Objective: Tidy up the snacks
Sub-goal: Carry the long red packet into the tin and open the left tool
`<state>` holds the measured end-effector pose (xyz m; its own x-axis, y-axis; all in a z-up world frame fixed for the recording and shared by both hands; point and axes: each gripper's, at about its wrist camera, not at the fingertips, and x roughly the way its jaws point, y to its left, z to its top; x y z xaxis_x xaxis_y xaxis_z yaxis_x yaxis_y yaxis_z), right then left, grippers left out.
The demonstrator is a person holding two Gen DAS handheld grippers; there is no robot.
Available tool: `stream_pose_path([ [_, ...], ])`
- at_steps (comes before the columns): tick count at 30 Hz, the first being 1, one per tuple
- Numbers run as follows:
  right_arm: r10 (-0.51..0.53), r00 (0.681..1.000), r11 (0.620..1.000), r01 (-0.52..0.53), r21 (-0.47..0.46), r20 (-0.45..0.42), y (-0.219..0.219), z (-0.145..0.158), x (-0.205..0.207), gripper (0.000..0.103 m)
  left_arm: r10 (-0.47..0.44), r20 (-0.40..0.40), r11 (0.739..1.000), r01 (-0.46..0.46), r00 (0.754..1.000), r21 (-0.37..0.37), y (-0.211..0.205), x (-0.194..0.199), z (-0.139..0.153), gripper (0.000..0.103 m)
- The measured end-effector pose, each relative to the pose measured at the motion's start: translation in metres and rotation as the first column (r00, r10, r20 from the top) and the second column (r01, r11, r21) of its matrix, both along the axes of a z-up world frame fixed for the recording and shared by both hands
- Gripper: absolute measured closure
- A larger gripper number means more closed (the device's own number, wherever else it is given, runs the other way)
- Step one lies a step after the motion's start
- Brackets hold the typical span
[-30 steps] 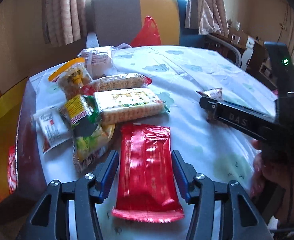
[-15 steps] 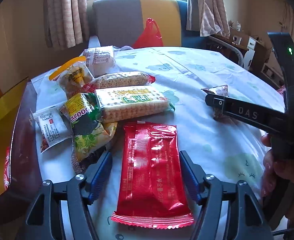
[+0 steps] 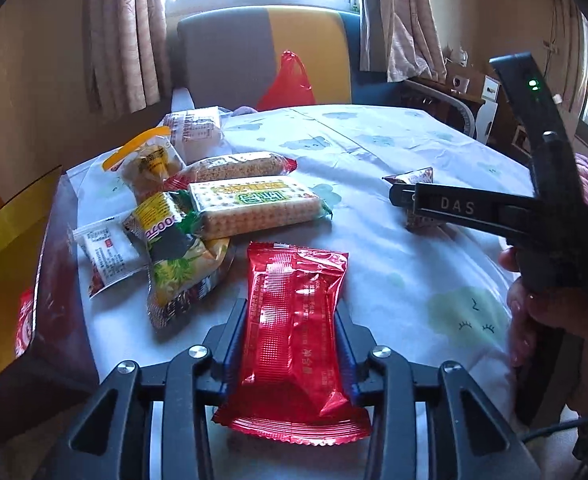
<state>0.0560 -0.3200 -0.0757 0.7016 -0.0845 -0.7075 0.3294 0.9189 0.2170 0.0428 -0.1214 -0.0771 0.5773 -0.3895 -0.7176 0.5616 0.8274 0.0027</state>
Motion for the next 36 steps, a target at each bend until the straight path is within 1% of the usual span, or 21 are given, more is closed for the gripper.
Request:
stream_pose_path([
  [9, -0.002, 1.000, 1.000, 0.001, -0.028, -0.002, 0.001, 0.000, 0.001, 0.059, -0.011, 0.067, 0.999, 0.014, 0.998, -0.039, 0.010, -0.016, 0.020, 0.063],
  [17, -0.016, 1.000, 0.998, 0.016, -0.054, 0.002, 0.004, 0.001, 0.000, 0.059, 0.028, 0.090, 0.996, -0.020, 0.996, -0.093, 0.030, -0.019, 0.039, 0.063],
  [22, -0.027, 1.000, 0.997, 0.028, -0.067, 0.014, 0.006, 0.003, -0.002, 0.059, 0.073, 0.108, 0.988, -0.057, 0.992, -0.141, 0.050, -0.019, 0.052, 0.063],
  [29, -0.031, 0.999, 0.994, 0.036, -0.100, 0.044, 0.010, 0.008, -0.007, 0.059, 0.144, 0.124, 0.975, -0.119, 0.982, -0.186, 0.079, -0.013, 0.068, 0.063],
  [32, -0.027, 0.998, 0.993, 0.034, -0.115, 0.059, 0.013, 0.011, -0.010, 0.059, 0.186, 0.129, 0.966, -0.157, 0.974, -0.206, 0.096, -0.011, 0.074, 0.063],
  [36, -0.019, 0.998, 0.992, 0.027, -0.124, 0.065, 0.015, 0.012, -0.010, 0.059, 0.266, 0.136, 0.944, -0.229, 0.955, -0.237, 0.127, -0.003, 0.080, 0.063],
])
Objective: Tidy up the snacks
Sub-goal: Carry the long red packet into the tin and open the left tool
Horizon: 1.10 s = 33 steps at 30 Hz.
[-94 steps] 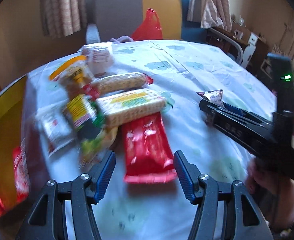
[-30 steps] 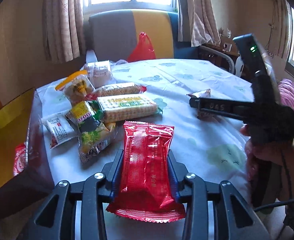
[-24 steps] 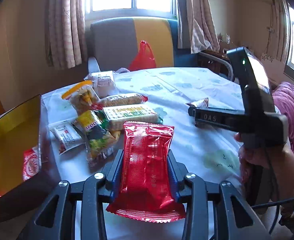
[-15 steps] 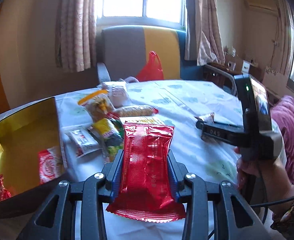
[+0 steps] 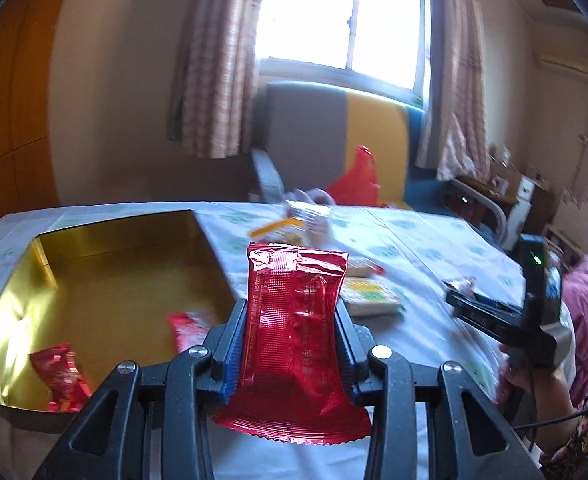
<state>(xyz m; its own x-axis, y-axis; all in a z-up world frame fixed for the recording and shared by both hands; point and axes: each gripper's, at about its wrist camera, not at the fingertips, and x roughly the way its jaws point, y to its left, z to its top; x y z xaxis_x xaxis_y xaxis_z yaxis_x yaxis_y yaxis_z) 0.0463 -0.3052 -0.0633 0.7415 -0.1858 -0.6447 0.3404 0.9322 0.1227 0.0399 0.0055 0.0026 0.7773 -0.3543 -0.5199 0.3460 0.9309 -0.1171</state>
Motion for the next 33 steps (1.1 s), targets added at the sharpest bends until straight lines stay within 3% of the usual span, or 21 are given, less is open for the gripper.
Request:
stream_pose_path([
  [10, 0.009, 1.000, 1.000, -0.009, -0.012, -0.002, 0.003, 0.000, 0.000, 0.059, 0.161, -0.129, 0.984, -0.168, 0.979, -0.050, 0.073, 0.037, -0.013, 0.063],
  [21, 0.016, 1.000, 0.999, -0.016, -0.031, -0.015, 0.006, -0.001, 0.002, 0.059, 0.219, -0.343, 0.971, -0.238, 0.913, -0.013, 0.108, 0.074, -0.051, 0.063],
  [26, 0.016, 1.000, 0.999, -0.017, -0.034, -0.021, 0.007, -0.001, 0.003, 0.059, 0.265, -0.377, 0.960, -0.281, 0.887, 0.015, 0.122, 0.079, -0.060, 0.063],
  [33, 0.014, 1.000, 0.999, -0.015, -0.037, -0.023, 0.007, -0.002, 0.003, 0.059, 0.345, -0.332, 0.937, -0.343, 0.878, 0.068, 0.140, 0.077, -0.056, 0.063],
])
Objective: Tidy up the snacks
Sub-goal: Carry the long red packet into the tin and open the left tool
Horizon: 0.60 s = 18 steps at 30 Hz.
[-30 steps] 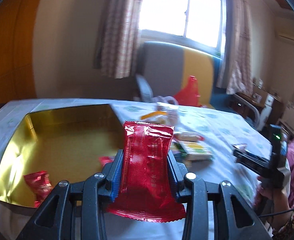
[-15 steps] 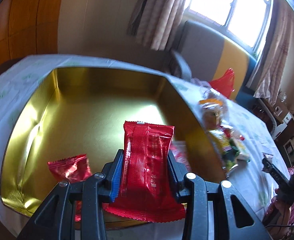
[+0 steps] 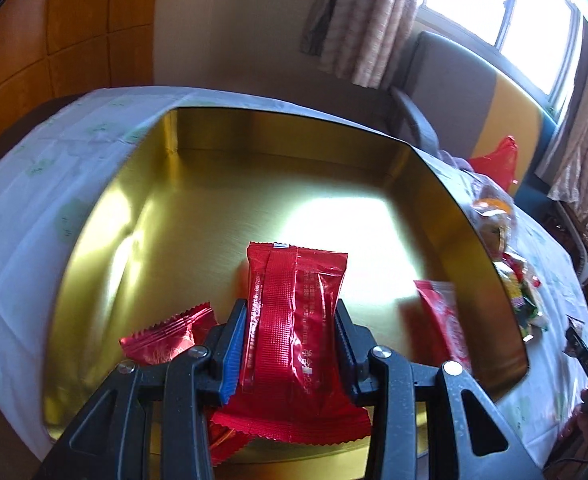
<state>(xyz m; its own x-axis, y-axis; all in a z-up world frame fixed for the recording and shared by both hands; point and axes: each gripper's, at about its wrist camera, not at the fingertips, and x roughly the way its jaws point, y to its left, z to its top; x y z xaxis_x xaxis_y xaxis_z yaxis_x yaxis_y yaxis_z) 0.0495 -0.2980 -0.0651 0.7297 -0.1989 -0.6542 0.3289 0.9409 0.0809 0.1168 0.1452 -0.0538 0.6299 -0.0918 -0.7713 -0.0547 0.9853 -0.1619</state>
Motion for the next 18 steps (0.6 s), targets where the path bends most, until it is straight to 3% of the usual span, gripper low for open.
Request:
stream_pose_path([
  [4, 0.000, 1.000, 1.000, 0.000, -0.001, 0.000, 0.000, 0.000, 0.000, 0.059, 0.034, 0.009, 0.999, -0.035, 0.999, 0.042, 0.006, -0.001, 0.000, 0.060],
  [11, 0.002, 1.000, 1.000, -0.002, -0.017, 0.017, 0.002, 0.004, -0.004, 0.059, 0.062, 0.043, 0.998, -0.061, 0.997, -0.024, 0.011, -0.017, 0.010, 0.054],
  [18, 0.036, 0.999, 0.999, -0.035, -0.026, 0.026, 0.016, 0.013, -0.009, 0.059, 0.056, 0.098, 0.998, -0.054, 0.994, -0.015, 0.011, -0.029, 0.028, 0.054],
])
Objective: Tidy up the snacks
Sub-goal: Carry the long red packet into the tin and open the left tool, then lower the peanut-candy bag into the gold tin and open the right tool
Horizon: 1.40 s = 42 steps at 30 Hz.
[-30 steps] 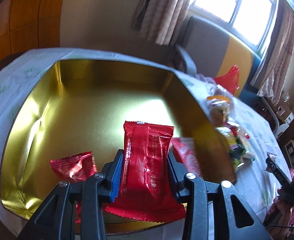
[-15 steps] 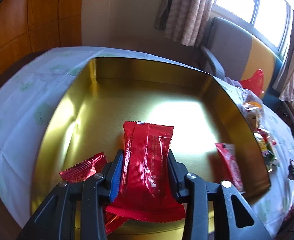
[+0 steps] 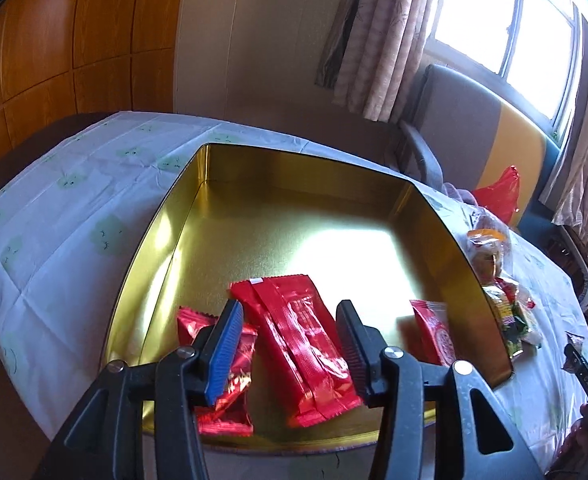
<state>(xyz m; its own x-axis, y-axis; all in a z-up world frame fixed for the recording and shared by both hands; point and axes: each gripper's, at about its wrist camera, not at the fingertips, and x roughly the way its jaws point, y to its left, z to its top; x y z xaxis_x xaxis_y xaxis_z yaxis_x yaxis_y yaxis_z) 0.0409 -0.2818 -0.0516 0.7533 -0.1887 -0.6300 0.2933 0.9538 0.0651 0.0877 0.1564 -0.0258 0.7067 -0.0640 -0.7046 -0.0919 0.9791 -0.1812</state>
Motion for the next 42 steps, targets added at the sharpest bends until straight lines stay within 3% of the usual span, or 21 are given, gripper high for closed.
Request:
stream_pose_path([
  [5, 0.062, 0.998, 0.995, -0.061, 0.078, 0.000, 0.023, 0.003, -0.003, 0.059, -0.050, -0.025, 0.999, 0.050, 0.998, -0.001, -0.012, -0.004, -0.002, 0.054],
  [12, 0.221, 0.975, 0.969, -0.221, 0.109, 0.005, 0.077, 0.011, 0.002, 0.059, -0.094, -0.045, 0.995, 0.095, 0.995, 0.018, -0.027, -0.012, -0.005, 0.054],
  [18, 0.351, 0.936, 0.929, -0.350, 0.123, 0.011, 0.122, 0.019, 0.005, 0.059, -0.093, -0.037, 0.994, 0.095, 0.995, 0.061, -0.031, -0.020, -0.004, 0.054],
  [21, 0.402, 0.916, 0.908, -0.400, 0.129, 0.012, 0.141, 0.022, 0.006, 0.059, -0.106, -0.042, 0.993, 0.108, 0.993, 0.046, -0.032, -0.022, -0.003, 0.054],
  [31, 0.526, 0.850, 0.840, -0.524, 0.144, 0.023, 0.193, 0.036, 0.020, 0.059, -0.107, -0.050, 0.993, 0.109, 0.993, 0.051, -0.032, -0.032, -0.003, 0.054],
  [42, 0.635, 0.772, 0.767, -0.626, 0.139, -0.029, 0.250, 0.029, 0.049, 0.059, -0.064, -0.043, 0.997, 0.066, 0.997, 0.043, -0.015, -0.035, 0.004, 0.054],
])
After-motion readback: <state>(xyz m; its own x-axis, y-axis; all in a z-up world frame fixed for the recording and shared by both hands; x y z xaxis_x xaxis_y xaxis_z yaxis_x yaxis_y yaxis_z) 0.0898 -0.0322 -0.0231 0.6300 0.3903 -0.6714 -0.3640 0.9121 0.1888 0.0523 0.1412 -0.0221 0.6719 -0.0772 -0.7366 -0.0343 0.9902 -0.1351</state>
